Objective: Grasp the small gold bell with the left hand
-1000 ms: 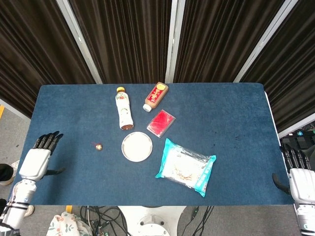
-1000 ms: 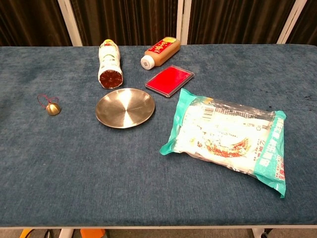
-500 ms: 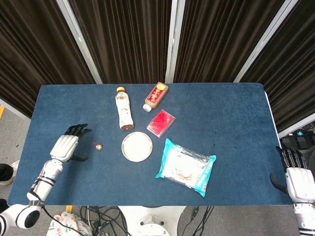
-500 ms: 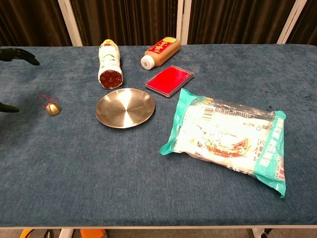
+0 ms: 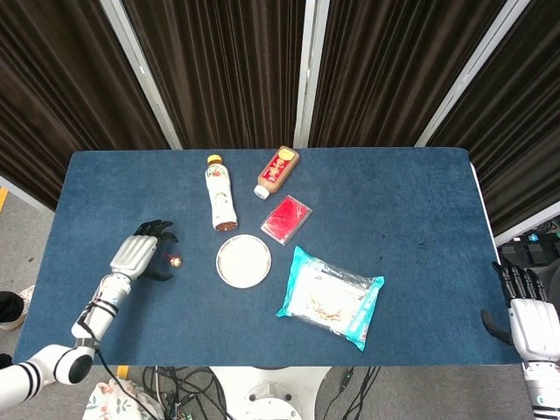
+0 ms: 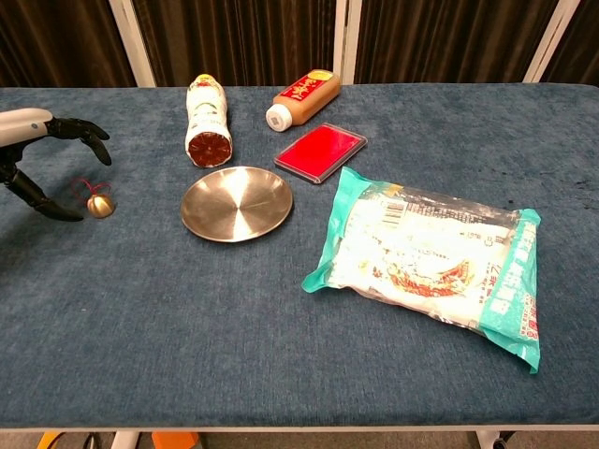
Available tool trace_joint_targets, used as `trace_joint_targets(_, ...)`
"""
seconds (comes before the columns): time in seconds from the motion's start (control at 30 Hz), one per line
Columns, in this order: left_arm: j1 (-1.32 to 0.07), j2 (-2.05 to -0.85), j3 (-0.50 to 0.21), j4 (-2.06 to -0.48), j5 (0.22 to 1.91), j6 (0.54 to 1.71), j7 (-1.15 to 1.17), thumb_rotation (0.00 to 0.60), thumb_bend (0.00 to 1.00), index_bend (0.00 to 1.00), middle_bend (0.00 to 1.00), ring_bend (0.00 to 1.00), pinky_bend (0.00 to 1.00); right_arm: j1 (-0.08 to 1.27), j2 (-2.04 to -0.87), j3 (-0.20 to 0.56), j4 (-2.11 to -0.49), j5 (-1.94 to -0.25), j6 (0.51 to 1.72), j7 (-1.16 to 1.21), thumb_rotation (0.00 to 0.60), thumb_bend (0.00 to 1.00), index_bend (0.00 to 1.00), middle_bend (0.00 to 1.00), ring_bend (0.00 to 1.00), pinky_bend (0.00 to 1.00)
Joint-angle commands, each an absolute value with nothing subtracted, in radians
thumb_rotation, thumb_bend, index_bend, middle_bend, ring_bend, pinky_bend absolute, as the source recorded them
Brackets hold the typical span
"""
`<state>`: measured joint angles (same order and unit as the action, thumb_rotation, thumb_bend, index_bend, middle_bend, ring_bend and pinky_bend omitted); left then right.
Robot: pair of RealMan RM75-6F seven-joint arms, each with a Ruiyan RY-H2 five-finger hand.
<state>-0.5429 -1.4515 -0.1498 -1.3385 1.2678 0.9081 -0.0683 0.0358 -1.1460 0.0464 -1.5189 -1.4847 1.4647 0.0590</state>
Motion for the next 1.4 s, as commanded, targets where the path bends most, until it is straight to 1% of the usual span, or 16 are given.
trace_joint_targets(0.03,-0.549,-1.459,-0.149,-1.325,1.263,0.907,-0.062,0.6,0.11,0.35,0.11,0.0,0.07,0.036,-1.147,0.045,-1.515,-1.482,1.46,0.062,0.6,0.27,0.0,0.0,0.0,0.0)
trace_joint_targets(0.23,-0.565,-1.47,-0.152,-1.311,1.257,0.899,-0.066,0.6,0.16,0.38,0.15,0.0,0.07,0.038,-1.153,0.044,-1.51,-1.482,1.456,0.064,0.6,0.27,0.0,0.0,0.0,0.0)
trace_joint_targets(0.53,-0.577,-1.481,-0.149,-1.302,1.248,0.893,-0.062,0.6,0.23,0.42,0.15,0.0,0.07,0.036,-1.155,0.043,-1.5,-1.477,1.453,0.072,0.6,0.27,0.0,0.0,0.0,0.0)
trace_joint_targets(0.73,-0.579,-1.48,-0.145,-1.305,1.24,0.892,-0.056,0.6,0.26,0.44,0.16,0.0,0.07,0.036,-1.159,0.041,-1.493,-1.477,1.45,0.078,0.6,0.27,0.0,0.01,0.0,0.0)
trace_joint_targets(0.9,-0.578,-1.481,-0.143,-1.308,1.231,0.893,-0.052,0.6,0.27,0.44,0.16,0.0,0.07,0.036,-1.161,0.042,-1.49,-1.475,1.449,0.079,0.6,0.27,0.0,0.01,0.0,0.0)
trace_joint_targets(1.2,-0.586,-1.473,-0.141,-1.319,1.211,0.875,-0.044,0.6,0.34,0.45,0.16,0.0,0.07,0.037,-1.161,0.043,-1.49,-1.476,1.449,0.08,0.6,0.27,0.0,0.01,0.0,0.0)
trace_joint_targets(1.4,-0.589,-1.465,-0.139,-1.33,1.203,0.869,-0.039,0.6,0.34,0.47,0.16,0.0,0.07,0.038,-1.164,0.042,-1.485,-1.474,1.445,0.082,0.6,0.27,0.0,0.01,0.0,0.0)
